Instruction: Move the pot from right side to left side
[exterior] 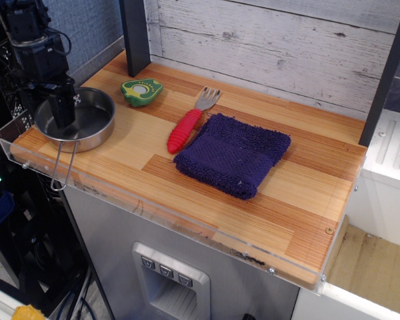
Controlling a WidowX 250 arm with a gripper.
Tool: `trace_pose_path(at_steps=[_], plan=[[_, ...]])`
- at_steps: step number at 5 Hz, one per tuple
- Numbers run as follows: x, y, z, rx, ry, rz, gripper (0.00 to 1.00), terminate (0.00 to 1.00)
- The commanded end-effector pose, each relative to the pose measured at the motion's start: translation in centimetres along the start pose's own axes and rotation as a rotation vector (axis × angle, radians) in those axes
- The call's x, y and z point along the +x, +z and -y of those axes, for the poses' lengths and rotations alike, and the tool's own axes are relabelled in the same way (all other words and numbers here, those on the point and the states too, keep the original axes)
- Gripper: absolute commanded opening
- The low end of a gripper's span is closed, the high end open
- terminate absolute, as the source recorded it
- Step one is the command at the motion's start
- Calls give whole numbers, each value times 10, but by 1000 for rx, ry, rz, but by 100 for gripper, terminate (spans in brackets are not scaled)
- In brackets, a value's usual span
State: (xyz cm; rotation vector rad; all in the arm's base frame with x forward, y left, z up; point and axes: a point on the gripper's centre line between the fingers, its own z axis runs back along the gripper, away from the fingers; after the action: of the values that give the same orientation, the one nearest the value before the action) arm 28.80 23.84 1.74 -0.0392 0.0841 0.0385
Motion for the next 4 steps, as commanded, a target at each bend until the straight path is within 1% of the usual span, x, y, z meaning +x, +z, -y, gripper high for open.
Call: trace_pose_path(at_steps=[1, 2, 3, 4], plan=[[-7, 87, 28, 189, -69, 190, 100, 0], [-3, 113, 55, 210, -101, 267, 100, 0], [13, 125, 94, 173, -123, 275, 100, 0], [24, 125, 122, 111, -81, 255, 100, 0]])
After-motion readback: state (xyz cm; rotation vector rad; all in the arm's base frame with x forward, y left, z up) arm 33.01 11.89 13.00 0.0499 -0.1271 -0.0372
